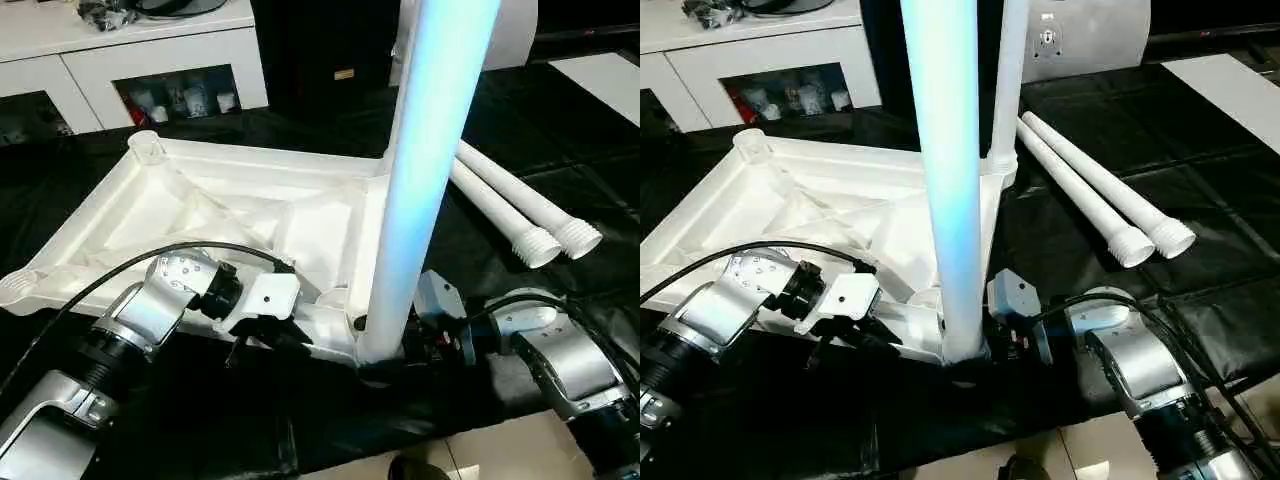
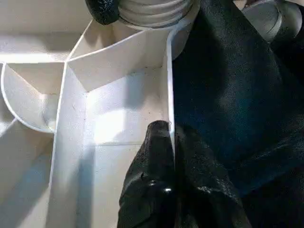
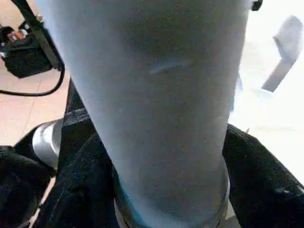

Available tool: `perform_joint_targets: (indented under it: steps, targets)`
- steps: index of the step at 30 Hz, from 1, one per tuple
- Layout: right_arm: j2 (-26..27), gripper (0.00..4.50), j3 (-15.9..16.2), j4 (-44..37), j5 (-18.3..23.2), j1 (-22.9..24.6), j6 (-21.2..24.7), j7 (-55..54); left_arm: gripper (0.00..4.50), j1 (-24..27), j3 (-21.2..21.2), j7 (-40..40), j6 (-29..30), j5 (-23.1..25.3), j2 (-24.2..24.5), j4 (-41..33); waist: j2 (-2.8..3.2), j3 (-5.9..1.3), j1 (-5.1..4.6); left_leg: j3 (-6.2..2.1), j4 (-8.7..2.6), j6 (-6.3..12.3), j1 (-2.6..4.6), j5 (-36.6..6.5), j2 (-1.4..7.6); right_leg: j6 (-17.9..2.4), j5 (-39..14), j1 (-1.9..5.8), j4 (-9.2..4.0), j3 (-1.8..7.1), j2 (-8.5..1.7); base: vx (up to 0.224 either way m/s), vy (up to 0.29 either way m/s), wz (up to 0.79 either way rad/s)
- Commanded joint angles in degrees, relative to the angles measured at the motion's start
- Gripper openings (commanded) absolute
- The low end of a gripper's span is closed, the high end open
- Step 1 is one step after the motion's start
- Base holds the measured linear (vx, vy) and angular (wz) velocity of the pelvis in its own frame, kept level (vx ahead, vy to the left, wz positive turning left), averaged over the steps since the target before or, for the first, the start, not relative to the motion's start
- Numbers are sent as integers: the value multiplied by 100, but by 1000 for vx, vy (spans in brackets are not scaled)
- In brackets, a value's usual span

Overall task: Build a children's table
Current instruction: Rotate leg to tighten

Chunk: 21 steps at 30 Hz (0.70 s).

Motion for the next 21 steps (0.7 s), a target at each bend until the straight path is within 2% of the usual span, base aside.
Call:
perform_joint_targets:
  steps: [1,2,3,5,7,8,10,11,12,13,15,16,17,18,20,21]
  targets:
    - [39,277,50,-174,183,81,282,-29,0,83,-76,-164,124,-35,40,-167,-62,-429,-24,56,-376,332,61,-1343,50,-1483,-1274,333,-331,138,-148,0,0,0]
    - [77,277,47,-204,193,125,341,-94,0,120,-29,-97,235,-76,29,-229,-63,-435,-22,57,-371,332,65,-1333,48,-1483,-1274,329,-331,138,-149,0,0,0]
    - [127,277,35,-219,195,153,375,-182,0,147,8,-29,317,-98,17,-278,-34,-440,-18,53,-369,321,60,-1340,43,-1485,-1288,332,-327,135,-154,0,0,0]
    - [480,276,-67,-249,175,272,556,-797,0,288,206,423,796,-152,-61,-555,-36,-419,-38,52,-390,281,55,-1419,51,-1460,-1362,325,-336,137,-149,0,0,0]
    - [717,276,-136,-221,130,309,590,-1179,0,359,323,762,1103,-149,-155,-713,-30,-384,-66,37,-426,150,69,-1756,21,-1264,-2028,312,-398,127,-157,0,0,0]
    - [913,276,-186,-190,81,327,646,-1512,0,415,431,1064,1373,-162,-267,-849,-40,-376,-89,39,-434,107,75,-1834,24,-1212,-2160,305,-410,132,-156,0,0,0]
    - [1296,276,-260,-90,-21,327,676,-2096,0,543,628,1586,1958,-268,-547,-1216,-49,-348,-193,8,-458,-38,72,-2041,-3,-1007,-2707,295,-447,108,-158,0,0,0]
    - [1472,276,-296,-43,-92,309,749,-2401,0,589,689,1823,2143,-231,-667,-1350,-50,-339,-222,-1,-464,-40,71,-2076,-12,-946,-2836,293,-467,101,-158,0,0,0]
    - [1645,276,-339,16,-140,282,814,-2679,0,626,733,2039,2314,-186,-789,-1458,-76,-330,-289,-12,-471,-49,54,-2120,-20,-851,-2998,294,-486,93,-151,0,0,0]
    - [1745,276,-366,51,-171,263,857,-2843,0,646,755,2160,2404,-151,-859,-1513,-71,-314,-349,-28,-476,-52,25,-2151,-41,-717,-3250,301,-507,68,-146,0,0,0]
    - [2032,276,-380,126,-249,209,1009,-3240,0,686,859,2637,2805,-43,-1162,-1664,-75,-324,-389,-26,-451,-15,57,-2171,-59,-570,-3520,261,-576,66,-154,0,0,0]
    - [2176,276,-368,197,-343,171,1036,-3463,0,687,910,2892,2983,28,-1310,-1710,-90,-331,-396,-19,-439,-2,77,-2153,-60,-555,-3535,241,-593,70,-146,0,0,0]
    - [2199,276,-368,211,-356,163,1038,-3497,0,684,920,2935,3007,42,-1336,-1712,-82,-319,-419,-9,-424,18,90,-2122,-68,-570,-3531,209,-609,75,-134,0,0,0]
    - [2457,276,-368,372,-500,71,1058,-3892,0,647,1029,3433,3285,198,-1629,-1728,-66,-334,-432,7,-409,33,112,-2094,-66,-581,-3459,193,-629,88,-129,0,0,0]
    - [2681,276,-423,497,-610,-5,1162,-4272,0,610,1096,3800,3542,290,-1864,-1785,-66,-324,-443,3,-423,38,97,-2097,-69,-599,-3393,197,-614,70,-112,0,0,0]
    - [2938,276,-510,680,-739,-119,1246,-4742,0,561,1143,4168,3760,360,-2163,-1861,-59,-316,-456,-10,-431,26,87,-2179,-78,-564,-3466,203,-619,47,-103,0,0,0]
